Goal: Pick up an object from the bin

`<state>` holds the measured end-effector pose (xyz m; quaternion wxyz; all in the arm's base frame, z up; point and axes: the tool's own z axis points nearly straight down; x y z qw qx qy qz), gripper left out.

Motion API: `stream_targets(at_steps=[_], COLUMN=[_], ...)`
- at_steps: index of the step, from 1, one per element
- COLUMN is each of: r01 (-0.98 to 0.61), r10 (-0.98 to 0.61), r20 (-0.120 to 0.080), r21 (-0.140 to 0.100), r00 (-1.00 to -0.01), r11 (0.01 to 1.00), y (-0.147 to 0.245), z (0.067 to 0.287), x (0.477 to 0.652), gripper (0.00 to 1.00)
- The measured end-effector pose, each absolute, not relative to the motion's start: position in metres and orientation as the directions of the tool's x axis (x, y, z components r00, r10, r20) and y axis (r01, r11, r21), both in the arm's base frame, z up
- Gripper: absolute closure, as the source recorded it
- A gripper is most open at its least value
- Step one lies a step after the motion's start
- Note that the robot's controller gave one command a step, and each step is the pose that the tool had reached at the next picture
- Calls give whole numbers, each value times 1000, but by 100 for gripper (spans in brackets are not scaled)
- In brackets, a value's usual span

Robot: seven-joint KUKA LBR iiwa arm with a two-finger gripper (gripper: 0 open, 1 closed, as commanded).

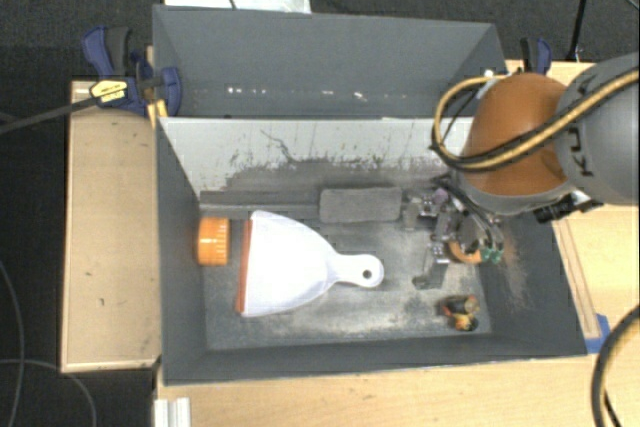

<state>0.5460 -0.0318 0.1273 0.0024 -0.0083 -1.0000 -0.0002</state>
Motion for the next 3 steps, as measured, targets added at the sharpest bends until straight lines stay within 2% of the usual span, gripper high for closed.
stream_targets(at_steps=[1, 2, 3], r01=[16, -22, -43], r10=[16, -22, -43], r20=[-3, -6, 0], r21=[0, -1, 4], r00=[-1000, -1000, -999], r11=[1000, 1000, 999], y=[-32, 9, 38], z=[132, 103, 85], x=[548, 560, 552], gripper=[0, 0, 0])
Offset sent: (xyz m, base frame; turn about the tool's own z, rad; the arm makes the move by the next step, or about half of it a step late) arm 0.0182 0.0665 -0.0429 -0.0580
